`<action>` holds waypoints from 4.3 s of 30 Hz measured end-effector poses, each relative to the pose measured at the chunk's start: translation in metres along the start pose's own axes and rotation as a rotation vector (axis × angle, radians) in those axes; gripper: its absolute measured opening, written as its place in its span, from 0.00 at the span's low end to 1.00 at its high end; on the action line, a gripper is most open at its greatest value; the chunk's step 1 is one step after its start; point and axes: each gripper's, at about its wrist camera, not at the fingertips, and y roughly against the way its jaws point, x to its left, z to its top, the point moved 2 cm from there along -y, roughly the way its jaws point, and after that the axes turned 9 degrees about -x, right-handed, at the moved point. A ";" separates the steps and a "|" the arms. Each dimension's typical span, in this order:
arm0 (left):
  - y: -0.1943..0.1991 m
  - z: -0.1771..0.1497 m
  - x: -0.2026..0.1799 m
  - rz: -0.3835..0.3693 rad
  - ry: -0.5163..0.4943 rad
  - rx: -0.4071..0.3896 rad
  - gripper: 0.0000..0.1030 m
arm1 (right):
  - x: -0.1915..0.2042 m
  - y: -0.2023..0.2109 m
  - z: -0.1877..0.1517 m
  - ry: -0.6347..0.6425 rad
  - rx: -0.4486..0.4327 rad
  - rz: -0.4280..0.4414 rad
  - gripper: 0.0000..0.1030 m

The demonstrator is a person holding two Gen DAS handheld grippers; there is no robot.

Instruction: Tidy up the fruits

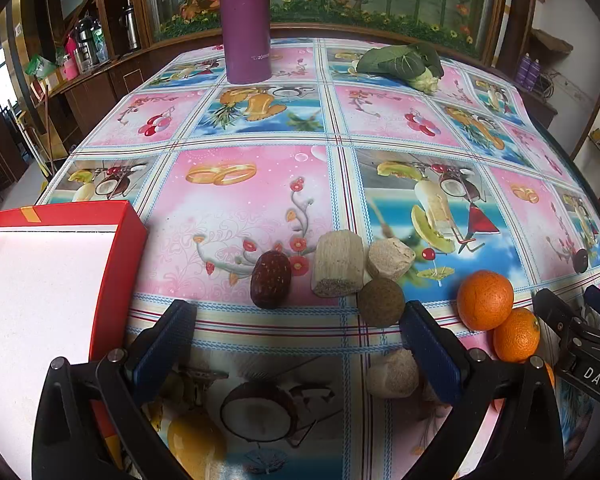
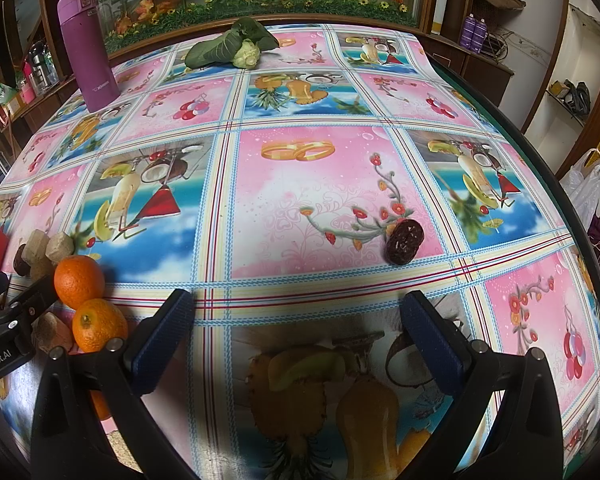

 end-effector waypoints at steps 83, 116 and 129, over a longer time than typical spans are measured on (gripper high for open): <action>0.155 -0.072 0.019 0.015 -0.116 -0.220 0.99 | 0.060 0.058 -0.028 0.170 0.001 0.455 0.34; 0.123 -0.101 -0.065 -0.308 -0.269 -0.027 0.23 | 0.004 0.069 -0.010 -0.069 -0.133 0.476 0.34; 0.172 -0.063 0.014 -0.177 -0.111 -0.211 0.23 | 0.024 0.084 -0.013 -0.019 -0.212 0.488 0.34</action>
